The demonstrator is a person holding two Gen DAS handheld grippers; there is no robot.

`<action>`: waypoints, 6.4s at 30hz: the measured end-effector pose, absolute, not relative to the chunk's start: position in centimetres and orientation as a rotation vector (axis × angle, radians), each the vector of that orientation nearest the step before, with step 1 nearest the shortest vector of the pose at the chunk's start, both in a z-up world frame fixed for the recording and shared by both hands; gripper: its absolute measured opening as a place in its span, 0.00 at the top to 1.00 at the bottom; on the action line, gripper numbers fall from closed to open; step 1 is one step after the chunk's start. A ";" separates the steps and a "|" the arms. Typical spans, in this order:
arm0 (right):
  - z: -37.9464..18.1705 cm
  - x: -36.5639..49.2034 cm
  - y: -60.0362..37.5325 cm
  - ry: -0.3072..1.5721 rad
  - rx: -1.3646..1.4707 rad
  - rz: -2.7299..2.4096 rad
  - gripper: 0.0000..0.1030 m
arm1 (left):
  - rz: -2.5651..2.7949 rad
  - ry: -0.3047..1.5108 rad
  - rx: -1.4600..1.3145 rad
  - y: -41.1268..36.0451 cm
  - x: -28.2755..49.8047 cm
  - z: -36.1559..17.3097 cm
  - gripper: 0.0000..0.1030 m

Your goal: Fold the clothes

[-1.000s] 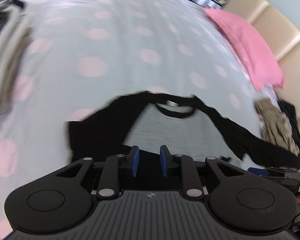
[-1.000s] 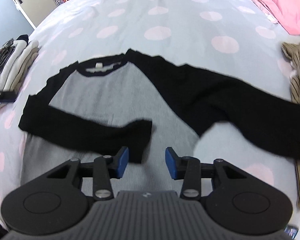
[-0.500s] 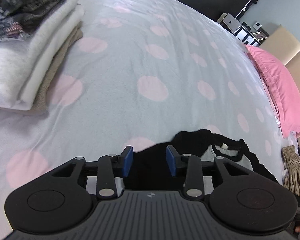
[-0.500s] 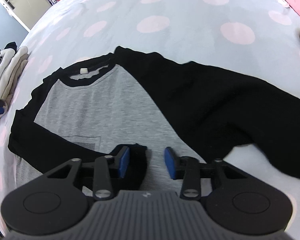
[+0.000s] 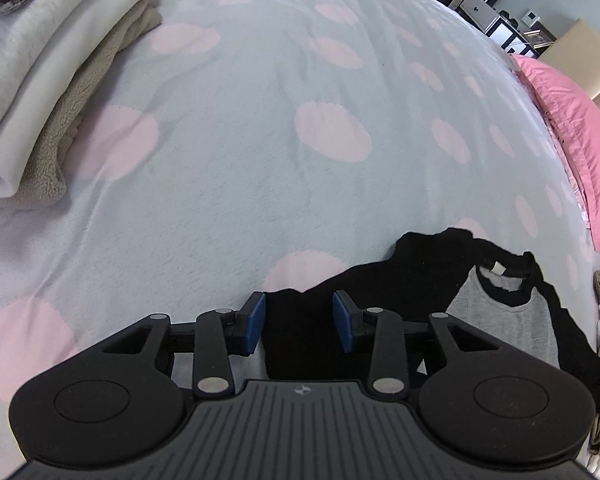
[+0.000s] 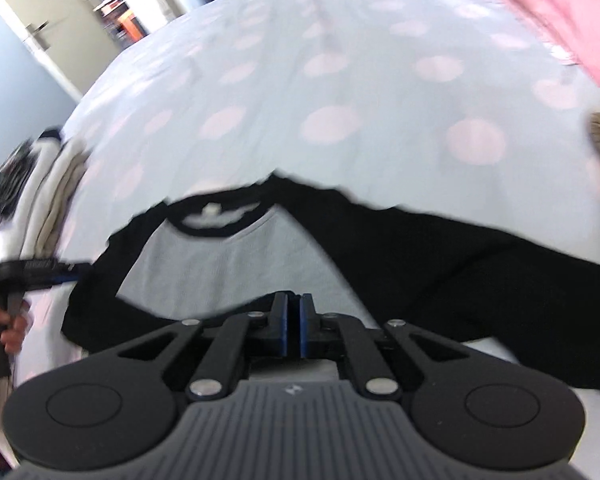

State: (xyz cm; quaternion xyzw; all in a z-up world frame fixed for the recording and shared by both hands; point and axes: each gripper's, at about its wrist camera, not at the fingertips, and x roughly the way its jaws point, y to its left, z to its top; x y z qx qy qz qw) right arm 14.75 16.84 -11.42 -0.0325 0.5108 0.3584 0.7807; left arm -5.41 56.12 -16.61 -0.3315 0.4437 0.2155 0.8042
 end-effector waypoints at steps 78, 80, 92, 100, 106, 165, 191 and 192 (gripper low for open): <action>-15.3 18.7 13.6 1.269 0.013 0.505 0.97 | 0.381 1.028 -0.459 47.7 -9.3 -13.8 1.00; -15.3 18.7 13.6 1.273 0.006 0.501 0.97 | 0.393 1.041 -0.432 47.6 -9.4 -13.5 1.00; -16.9 18.8 13.7 1.313 -0.029 0.494 0.97 | 0.354 1.038 -0.375 46.7 -9.1 -13.6 0.79; -17.0 18.8 13.6 1.319 -0.022 0.500 0.97 | 0.396 1.057 -0.286 46.2 -7.9 -15.5 0.77; -16.6 18.9 13.4 1.303 -0.008 0.493 0.97 | 0.380 1.039 -0.254 45.9 -7.8 -14.5 0.95; -6.4 20.3 -10.8 0.908 -0.041 0.018 0.95 | 0.504 0.999 -0.398 46.4 -9.9 -8.8 0.63; -11.8 2.9 15.7 1.017 -0.267 0.769 0.96 | 0.356 1.048 -0.338 39.9 -8.4 -10.2 0.63; -12.5 2.2 16.0 1.027 -0.279 0.773 0.96 | 0.344 1.044 -0.334 39.6 -8.4 -10.3 0.63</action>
